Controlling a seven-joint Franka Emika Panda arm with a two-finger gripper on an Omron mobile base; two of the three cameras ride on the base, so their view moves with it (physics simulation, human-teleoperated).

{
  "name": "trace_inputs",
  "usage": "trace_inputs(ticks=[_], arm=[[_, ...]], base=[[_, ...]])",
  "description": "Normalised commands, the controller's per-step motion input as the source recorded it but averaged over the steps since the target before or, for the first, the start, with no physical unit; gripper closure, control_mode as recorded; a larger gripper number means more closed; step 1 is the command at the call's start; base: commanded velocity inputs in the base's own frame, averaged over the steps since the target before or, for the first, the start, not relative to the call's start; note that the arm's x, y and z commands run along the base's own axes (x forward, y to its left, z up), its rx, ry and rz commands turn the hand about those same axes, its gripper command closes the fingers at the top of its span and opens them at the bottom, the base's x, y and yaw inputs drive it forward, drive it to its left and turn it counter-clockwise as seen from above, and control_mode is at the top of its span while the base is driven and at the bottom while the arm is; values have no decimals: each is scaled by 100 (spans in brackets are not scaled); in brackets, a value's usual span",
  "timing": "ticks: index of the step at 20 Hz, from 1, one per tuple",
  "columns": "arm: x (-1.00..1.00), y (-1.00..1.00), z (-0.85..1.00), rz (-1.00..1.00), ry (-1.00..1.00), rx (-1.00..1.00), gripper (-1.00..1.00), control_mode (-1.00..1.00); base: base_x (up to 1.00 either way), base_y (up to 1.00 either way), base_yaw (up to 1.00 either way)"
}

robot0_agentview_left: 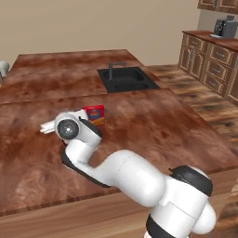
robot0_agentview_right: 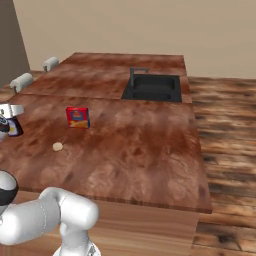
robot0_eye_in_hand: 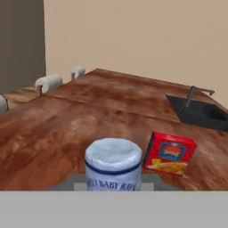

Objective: Move the condiment bottle and condiment bottle from the cabinet to the dining counter.

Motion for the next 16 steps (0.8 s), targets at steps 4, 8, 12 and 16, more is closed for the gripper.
trace_inputs(ticks=[4,8,12,16], arm=[[19,1,-38,8,11,7,100,-100],[6,3,-46,7,5,6,100,-100],[0,0,-56,6,-5,6,100,-100],[0,0,-44,5,-18,9,100,-100]], base=[[0,0,0],[0,0,0],[0,0,0],[0,0,0]])
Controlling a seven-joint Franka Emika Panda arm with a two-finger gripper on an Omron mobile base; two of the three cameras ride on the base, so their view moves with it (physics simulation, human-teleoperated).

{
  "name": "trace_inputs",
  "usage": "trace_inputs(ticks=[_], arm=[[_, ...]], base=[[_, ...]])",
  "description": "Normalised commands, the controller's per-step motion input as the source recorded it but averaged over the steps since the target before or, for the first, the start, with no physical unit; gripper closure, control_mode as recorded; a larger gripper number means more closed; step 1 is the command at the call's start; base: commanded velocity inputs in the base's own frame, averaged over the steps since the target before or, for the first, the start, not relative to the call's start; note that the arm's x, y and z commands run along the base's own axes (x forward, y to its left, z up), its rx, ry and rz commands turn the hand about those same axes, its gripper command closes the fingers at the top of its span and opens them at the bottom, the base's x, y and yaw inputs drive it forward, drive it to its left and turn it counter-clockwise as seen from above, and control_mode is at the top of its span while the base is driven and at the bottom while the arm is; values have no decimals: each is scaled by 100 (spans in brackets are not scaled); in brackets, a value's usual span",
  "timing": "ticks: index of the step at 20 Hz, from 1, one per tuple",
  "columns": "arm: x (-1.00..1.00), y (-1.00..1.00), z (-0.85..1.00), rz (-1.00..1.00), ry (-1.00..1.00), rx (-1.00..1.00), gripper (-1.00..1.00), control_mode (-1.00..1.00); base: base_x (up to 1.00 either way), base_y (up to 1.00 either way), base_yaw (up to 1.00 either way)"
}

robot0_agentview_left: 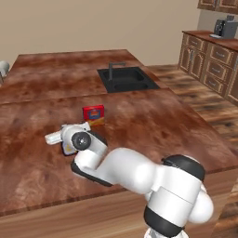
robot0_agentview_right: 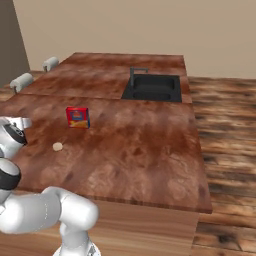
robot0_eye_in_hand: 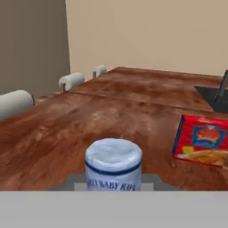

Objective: Move the condiment bottle and condiment bottle from the cabinet to the dining counter.

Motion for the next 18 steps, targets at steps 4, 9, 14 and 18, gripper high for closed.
trace_inputs(ticks=[4,9,14,18], arm=[[0,3,-39,4,-13,10,100,-100],[0,0,-42,2,-3,11,100,-100],[0,0,-36,1,0,12,100,-100],[0,5,-31,0,0,11,100,-100]], base=[[0,0,0],[0,0,0],[0,0,0],[0,0,0]])
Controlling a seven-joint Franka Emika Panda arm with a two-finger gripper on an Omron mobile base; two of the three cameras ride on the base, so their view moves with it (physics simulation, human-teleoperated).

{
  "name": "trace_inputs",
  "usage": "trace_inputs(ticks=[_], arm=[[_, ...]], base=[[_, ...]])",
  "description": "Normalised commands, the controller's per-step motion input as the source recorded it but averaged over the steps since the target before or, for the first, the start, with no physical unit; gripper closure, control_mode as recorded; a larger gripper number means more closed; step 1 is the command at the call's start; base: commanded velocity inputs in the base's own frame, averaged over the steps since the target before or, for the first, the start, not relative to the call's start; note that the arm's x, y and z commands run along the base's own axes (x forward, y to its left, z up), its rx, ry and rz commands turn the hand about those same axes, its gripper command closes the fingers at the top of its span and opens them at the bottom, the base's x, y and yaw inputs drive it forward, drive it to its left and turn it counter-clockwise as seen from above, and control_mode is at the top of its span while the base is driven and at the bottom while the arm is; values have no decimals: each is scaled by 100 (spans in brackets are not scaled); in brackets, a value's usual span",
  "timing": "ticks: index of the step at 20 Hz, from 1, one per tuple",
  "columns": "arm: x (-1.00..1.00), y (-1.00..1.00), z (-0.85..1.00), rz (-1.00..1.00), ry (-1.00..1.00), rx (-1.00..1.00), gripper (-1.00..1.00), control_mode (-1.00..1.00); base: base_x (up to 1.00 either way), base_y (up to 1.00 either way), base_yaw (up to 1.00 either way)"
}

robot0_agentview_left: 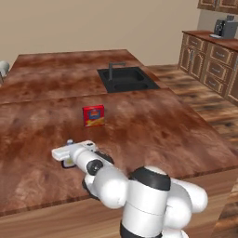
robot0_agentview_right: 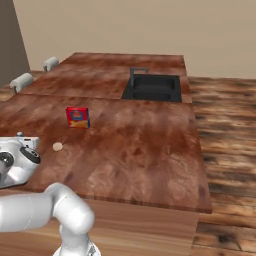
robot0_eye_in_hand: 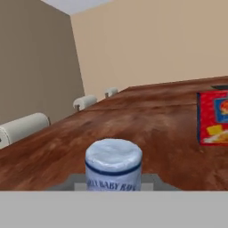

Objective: Move the condiment bottle and condiment bottle from the cabinet to the dining counter.

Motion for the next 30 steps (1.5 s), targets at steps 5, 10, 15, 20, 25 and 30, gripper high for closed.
trace_inputs(ticks=[5,10,15,20,25,30], arm=[[0,11,-32,0,0,9,100,-100],[0,33,-30,0,0,3,100,-100],[4,65,-23,0,0,0,100,-100],[1,33,-33,0,0,0,-100,-100],[-6,-2,-6,-2,0,0,-100,-100],[-11,-23,0,-3,-1,0,-100,-100]], base=[[0,0,0],[0,0,0],[0,0,0],[0,0,0],[0,0,0],[0,0,0]])
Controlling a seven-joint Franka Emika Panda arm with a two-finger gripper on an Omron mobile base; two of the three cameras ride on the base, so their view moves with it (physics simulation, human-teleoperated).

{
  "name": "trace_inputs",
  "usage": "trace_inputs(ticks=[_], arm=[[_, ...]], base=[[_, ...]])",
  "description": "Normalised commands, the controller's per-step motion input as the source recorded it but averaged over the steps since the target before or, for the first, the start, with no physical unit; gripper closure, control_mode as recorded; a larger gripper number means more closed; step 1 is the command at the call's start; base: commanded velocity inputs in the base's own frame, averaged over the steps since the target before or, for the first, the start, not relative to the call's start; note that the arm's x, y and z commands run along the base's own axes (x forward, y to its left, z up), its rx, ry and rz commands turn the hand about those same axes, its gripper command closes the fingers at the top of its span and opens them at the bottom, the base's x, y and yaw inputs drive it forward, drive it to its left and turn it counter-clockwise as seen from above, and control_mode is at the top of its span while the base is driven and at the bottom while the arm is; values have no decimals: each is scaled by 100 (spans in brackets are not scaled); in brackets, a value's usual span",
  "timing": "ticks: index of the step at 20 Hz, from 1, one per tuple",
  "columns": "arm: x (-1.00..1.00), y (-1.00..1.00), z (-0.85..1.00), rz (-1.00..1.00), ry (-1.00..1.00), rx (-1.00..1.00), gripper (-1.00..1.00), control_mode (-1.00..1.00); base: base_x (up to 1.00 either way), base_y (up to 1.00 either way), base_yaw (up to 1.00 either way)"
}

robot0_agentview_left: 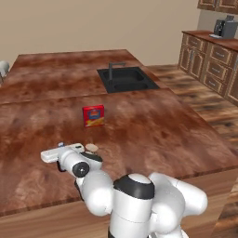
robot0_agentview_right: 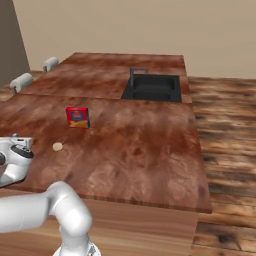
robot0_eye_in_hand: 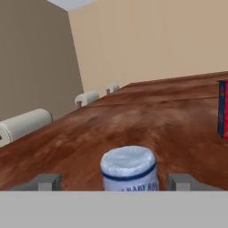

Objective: Move the condiment bottle and condiment bottle from the cabinet to the dining counter.

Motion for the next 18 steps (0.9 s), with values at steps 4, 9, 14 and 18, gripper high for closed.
trace_inputs(ticks=[4,9,14,18], arm=[[-18,-16,1,-3,-2,0,-100,-100],[-22,0,70,-1,-9,1,-100,-100],[-31,9,100,0,-15,1,-100,-100],[-44,0,100,0,-10,0,-100,-100]], base=[[0,0,0],[0,0,0],[0,0,0],[0,0,0]])
